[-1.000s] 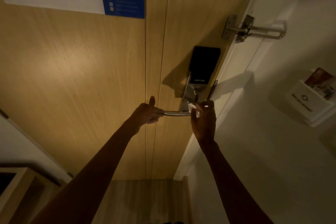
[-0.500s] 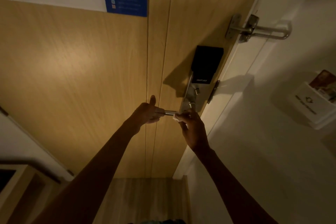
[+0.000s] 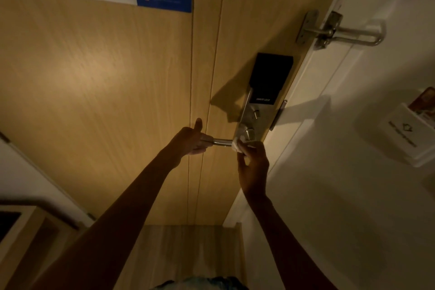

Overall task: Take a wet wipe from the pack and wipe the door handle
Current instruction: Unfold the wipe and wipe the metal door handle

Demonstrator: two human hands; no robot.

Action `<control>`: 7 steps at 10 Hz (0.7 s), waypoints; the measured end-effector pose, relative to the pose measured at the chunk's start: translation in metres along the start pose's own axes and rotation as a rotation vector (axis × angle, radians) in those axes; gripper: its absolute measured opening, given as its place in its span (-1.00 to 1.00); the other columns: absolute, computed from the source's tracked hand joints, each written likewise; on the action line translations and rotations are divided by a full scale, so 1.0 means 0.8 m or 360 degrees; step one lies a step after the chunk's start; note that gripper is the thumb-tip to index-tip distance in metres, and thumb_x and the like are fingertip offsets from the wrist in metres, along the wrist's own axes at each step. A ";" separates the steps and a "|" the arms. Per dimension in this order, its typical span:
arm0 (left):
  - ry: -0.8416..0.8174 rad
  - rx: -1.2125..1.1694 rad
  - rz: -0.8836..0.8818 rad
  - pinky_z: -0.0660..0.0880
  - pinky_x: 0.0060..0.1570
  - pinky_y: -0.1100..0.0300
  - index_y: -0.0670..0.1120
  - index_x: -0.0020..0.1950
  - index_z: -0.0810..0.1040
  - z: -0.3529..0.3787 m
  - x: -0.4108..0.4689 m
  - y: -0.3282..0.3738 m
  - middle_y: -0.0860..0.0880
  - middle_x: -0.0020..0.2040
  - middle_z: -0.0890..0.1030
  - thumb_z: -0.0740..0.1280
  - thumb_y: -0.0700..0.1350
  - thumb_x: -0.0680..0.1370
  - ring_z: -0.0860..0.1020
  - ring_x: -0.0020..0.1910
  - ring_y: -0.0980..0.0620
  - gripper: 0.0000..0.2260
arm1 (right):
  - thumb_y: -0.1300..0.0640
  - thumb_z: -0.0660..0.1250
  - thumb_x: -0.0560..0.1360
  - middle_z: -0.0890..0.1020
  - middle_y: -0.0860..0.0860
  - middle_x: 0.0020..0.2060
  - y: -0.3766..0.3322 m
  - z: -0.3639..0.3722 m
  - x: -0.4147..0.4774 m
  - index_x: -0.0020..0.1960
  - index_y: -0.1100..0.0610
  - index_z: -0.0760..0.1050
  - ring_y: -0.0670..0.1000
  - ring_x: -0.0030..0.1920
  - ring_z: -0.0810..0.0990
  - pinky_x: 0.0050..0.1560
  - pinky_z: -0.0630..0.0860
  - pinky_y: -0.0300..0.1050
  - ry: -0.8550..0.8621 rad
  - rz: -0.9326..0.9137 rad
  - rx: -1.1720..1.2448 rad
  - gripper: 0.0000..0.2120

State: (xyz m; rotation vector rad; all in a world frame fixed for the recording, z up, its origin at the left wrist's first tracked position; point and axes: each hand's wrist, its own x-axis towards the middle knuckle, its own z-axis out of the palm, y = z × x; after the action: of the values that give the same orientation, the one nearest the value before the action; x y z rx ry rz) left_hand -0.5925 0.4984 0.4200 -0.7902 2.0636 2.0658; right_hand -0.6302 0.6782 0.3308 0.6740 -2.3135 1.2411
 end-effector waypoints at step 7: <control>-0.0007 0.0170 0.0097 0.57 -0.09 0.24 -0.14 -0.09 0.67 -0.005 0.011 -0.005 -0.15 -0.06 0.69 0.01 0.22 0.61 0.64 -0.06 0.00 -0.43 | 0.27 0.32 0.55 0.54 0.26 0.23 -0.017 0.017 0.005 0.28 0.28 0.46 0.19 0.20 0.58 0.15 0.58 0.01 -0.0043 0.1790 0.1557 -0.70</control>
State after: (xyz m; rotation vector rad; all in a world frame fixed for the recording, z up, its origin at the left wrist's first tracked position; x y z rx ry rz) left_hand -0.5970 0.4924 0.4127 -0.7147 2.2006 1.9656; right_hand -0.6272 0.6596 0.3349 -0.5293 -1.9398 2.8938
